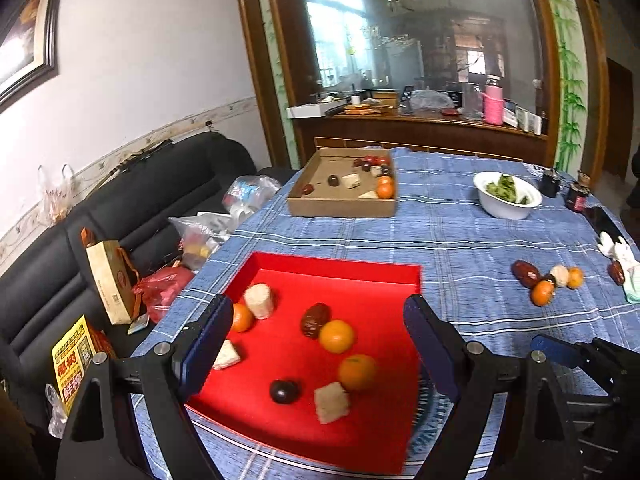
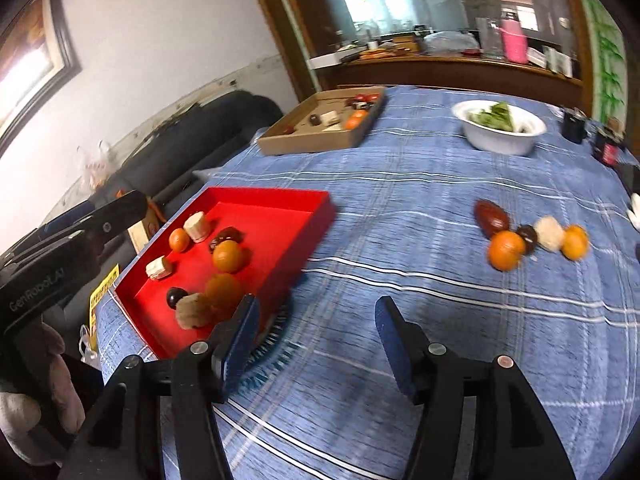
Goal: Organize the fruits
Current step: 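Move both open tools back toward the remaining fruit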
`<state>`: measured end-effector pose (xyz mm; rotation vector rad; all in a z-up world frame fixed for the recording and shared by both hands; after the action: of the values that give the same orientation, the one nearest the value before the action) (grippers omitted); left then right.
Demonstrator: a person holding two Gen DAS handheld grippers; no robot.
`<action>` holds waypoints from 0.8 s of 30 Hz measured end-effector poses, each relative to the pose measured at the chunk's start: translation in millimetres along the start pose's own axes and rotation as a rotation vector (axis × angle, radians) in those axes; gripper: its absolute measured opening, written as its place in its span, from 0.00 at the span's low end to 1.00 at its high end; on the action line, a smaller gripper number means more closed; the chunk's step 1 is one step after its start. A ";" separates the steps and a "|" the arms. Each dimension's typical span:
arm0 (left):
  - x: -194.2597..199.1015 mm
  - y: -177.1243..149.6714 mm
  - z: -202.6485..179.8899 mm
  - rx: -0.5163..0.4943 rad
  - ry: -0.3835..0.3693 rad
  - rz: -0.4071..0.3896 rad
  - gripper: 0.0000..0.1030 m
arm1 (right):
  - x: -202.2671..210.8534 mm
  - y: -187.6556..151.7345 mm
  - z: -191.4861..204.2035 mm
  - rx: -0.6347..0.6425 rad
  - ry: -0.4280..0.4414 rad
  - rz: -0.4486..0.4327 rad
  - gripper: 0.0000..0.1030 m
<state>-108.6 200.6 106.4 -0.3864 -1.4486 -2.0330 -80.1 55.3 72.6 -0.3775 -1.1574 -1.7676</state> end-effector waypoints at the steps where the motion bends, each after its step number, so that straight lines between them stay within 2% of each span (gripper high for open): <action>1: 2.0 1.5 -3.9 -0.003 -0.006 -0.003 0.84 | 3.8 -0.3 -5.2 -0.009 -0.002 -0.005 0.64; 8: -3.9 12.0 -32.8 -0.038 -0.083 0.003 0.84 | 20.2 10.8 -46.1 -0.063 -0.040 -0.036 0.64; 11: -12.1 15.9 -44.3 -0.040 -0.135 0.007 0.84 | 35.0 25.5 -80.1 -0.107 -0.087 -0.066 0.64; 15: -30.3 23.3 -64.9 -0.032 -0.239 0.038 0.84 | 52.1 52.6 -133.3 -0.185 -0.182 -0.101 0.64; 16: -35.4 26.1 -72.3 -0.021 -0.287 0.049 0.84 | 54.4 59.8 -145.1 -0.201 -0.203 -0.109 0.64; 20: -46.0 33.9 -101.9 -0.020 -0.406 0.066 0.82 | 47.7 85.2 -185.0 -0.268 -0.261 -0.118 0.64; 21: -48.1 35.5 -112.6 -0.033 -0.430 0.068 0.75 | 42.4 89.6 -190.7 -0.275 -0.267 -0.112 0.64; 22: -50.6 36.3 -122.3 -0.048 -0.449 0.074 0.62 | 35.2 93.9 -196.1 -0.280 -0.273 -0.104 0.61; 24: -59.9 36.7 -147.0 -0.080 -0.507 0.108 0.47 | 23.6 99.0 -200.4 -0.280 -0.282 -0.087 0.54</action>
<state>-23.5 74.7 47.7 -1.0514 -1.5891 -1.9939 36.8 -134.0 41.1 -0.7739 -1.1331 -2.0057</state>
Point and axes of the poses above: each gripper's, at about its wrist camera, not at the fingertips, and x roughly against the way its jaws point, z to its left, y to its top, the point moved 5 cm from there along -x, roughly the way its jaws point, and after that the axes turned 15 degrees about -x, right-handed, at the moved point
